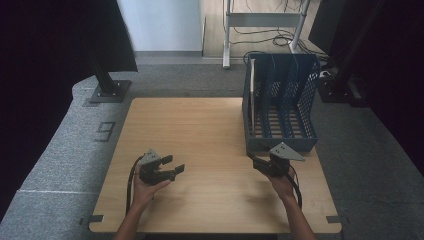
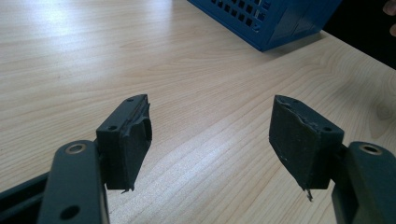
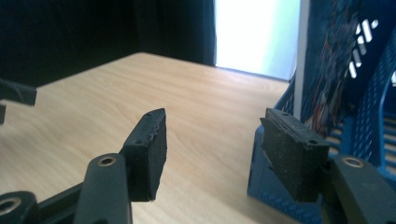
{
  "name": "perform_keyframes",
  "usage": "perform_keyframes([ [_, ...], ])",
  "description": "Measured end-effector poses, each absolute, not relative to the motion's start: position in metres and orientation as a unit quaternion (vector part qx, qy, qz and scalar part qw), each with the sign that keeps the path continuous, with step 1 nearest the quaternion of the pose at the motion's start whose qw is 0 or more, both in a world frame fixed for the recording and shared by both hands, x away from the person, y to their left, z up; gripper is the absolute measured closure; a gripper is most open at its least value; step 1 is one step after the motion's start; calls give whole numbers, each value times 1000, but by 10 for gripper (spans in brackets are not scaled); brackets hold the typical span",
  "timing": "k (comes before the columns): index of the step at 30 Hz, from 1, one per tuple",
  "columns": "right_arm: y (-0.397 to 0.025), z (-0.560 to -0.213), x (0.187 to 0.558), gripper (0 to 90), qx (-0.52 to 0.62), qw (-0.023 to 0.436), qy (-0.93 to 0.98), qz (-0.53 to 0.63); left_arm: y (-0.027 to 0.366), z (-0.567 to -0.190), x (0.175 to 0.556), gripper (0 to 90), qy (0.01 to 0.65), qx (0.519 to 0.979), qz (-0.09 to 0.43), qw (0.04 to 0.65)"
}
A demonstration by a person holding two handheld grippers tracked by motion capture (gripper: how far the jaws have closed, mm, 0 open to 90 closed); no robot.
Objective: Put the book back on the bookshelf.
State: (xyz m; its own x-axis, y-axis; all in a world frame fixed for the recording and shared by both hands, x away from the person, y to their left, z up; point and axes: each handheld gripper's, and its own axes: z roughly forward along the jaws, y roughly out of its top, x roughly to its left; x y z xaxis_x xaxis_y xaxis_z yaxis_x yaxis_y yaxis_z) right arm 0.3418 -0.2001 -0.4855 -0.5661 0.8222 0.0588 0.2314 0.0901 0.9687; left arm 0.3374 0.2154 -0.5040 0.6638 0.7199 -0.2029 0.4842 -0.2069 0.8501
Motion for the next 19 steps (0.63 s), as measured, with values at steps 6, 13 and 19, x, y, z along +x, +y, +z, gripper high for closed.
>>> perform_keyframes([
  [6, -198, -498, 335, 396, 382, 255, 704, 542, 215, -504, 337, 298, 392, 767, 121, 493],
  [13, -196, -500, 334, 395, 380, 253, 707, 540, 215, -504, 337, 298, 391, 767, 120, 493],
  [19, -198, -500, 333, 389, 384, 251, 707, 539, 217, -504, 338, 298, 393, 768, 119, 491],
])
